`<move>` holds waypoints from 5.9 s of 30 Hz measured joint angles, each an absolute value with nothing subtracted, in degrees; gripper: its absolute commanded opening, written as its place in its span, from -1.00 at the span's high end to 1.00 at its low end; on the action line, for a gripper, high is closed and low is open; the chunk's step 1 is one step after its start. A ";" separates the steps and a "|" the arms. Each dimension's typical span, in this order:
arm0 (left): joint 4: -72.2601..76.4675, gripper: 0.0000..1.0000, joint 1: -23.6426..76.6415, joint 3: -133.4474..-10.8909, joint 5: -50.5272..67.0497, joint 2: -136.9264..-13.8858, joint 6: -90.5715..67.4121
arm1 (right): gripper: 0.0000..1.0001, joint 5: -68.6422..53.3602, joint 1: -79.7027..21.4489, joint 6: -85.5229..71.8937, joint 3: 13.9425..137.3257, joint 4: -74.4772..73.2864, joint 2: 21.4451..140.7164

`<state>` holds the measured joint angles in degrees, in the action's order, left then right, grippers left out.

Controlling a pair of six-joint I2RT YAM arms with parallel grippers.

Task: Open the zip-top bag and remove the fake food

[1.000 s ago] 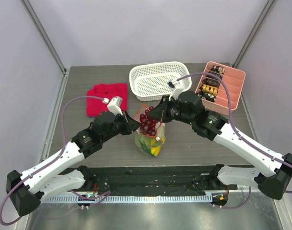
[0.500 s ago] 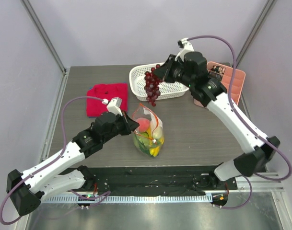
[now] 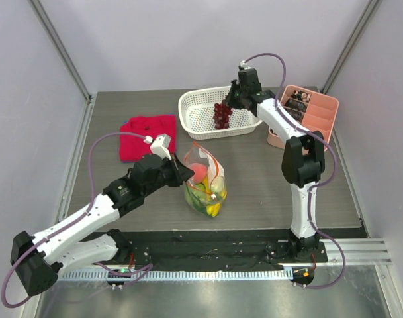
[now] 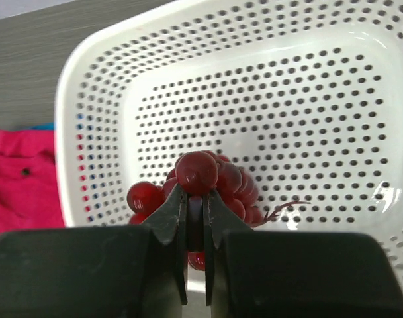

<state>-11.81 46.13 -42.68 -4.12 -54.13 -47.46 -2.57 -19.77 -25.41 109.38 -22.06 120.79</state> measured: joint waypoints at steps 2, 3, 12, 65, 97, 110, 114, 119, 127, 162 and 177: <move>-11.42 1.00 46.13 -42.68 -3.77 -54.61 -47.48 | 0.32 -2.09 -18.94 -25.26 111.59 -22.92 123.81; -11.27 1.00 46.13 -42.70 -3.57 -54.81 -47.48 | 0.08 -1.56 -18.61 -25.15 112.46 -23.29 124.68; -10.37 1.00 46.13 -43.27 -2.72 -56.12 -47.51 | -0.75 6.92 -19.77 -21.76 116.07 -30.15 125.10; 0.45 1.00 46.13 -43.20 4.47 -63.68 -50.89 | -0.32 30.89 -59.66 -37.69 71.99 -52.34 87.13; 4.84 1.00 46.39 -42.15 5.61 -67.40 -52.05 | 0.98 27.57 -61.84 -36.23 60.64 -32.82 64.45; 3.22 1.00 46.39 -42.13 4.51 -66.37 -51.16 | 0.98 34.28 -51.99 -28.62 79.00 -28.03 71.59; 2.72 1.00 46.39 -42.13 4.10 -65.95 -50.68 | 0.99 34.00 -43.66 -26.28 85.30 -27.20 78.28; 2.04 1.00 46.39 -42.13 3.97 -65.49 -50.39 | 0.98 33.52 -34.54 -23.92 92.14 -26.20 91.77; 0.99 1.00 46.39 -42.13 3.55 -64.58 -50.26 | 0.98 33.74 -26.37 -18.92 98.74 -22.44 113.56; -0.51 1.00 46.39 -42.13 2.68 -63.35 -49.08 | 0.00 35.09 -57.67 -23.75 81.49 -43.81 79.46; -2.37 1.00 46.39 -42.13 2.55 -61.71 -48.95 | 0.05 24.05 -59.94 -27.18 66.04 -31.03 78.22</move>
